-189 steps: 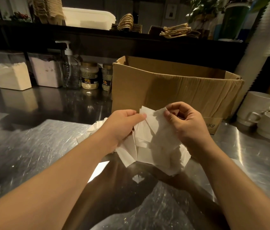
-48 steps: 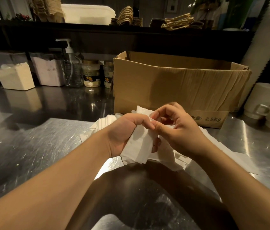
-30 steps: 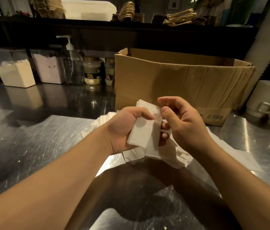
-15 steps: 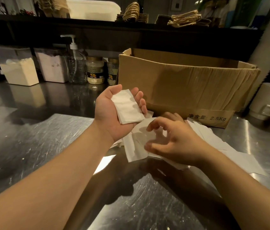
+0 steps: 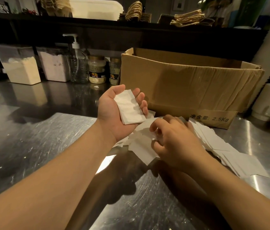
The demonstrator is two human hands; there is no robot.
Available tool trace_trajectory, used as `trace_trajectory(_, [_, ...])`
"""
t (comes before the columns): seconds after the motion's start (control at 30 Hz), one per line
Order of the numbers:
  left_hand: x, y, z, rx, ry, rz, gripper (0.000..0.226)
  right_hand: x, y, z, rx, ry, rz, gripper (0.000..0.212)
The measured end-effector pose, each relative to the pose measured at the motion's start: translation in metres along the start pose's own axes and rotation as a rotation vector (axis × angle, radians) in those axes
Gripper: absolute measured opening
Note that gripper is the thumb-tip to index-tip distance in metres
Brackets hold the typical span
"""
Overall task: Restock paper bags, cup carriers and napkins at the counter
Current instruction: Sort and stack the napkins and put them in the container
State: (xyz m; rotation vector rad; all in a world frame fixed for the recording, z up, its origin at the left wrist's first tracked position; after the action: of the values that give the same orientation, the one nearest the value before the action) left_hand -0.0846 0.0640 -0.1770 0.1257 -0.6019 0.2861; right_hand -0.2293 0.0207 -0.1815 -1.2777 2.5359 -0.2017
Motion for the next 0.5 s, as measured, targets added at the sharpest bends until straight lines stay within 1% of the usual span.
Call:
trace_trajectory(0.1, [0.0,0.0,-0.001,0.015,-0.007,0.005,0.053,0.008,-0.001,-0.004,0.092,0.018,-0.018,0.023])
trace_trajectory(0.17, [0.001,-0.001,-0.001,0.017,-0.007,0.002,0.053,0.015,-0.002,-0.006,0.143,-0.041,-0.03,0.017])
trace_trajectory(0.3, [0.003,-0.001,-0.002,0.004,0.006,-0.006,0.052,0.028,-0.005,-0.015,0.214,-0.382,-0.008,0.007])
trace_trajectory(0.43, [0.007,-0.001,-0.004,0.028,0.014,-0.001,0.049,0.035,-0.005,-0.023,0.114,-0.772,0.02,0.007])
trace_trajectory(0.5, [0.008,-0.001,-0.004,0.045,-0.011,-0.002,0.045,0.037,-0.004,-0.026,0.058,-0.914,0.006,0.012])
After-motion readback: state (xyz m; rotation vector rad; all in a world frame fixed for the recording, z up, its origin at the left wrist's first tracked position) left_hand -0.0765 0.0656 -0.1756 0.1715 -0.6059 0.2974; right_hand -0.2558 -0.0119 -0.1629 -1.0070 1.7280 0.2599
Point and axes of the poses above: each hand's wrist, its own y-axis away from the middle knuckle, its own z-axis out of the palm, x = y × z, the point moved 4 cm from there along -y, towards the middle knuckle, and after that the axes turned 1 degree about y, right-handed, at the moved point
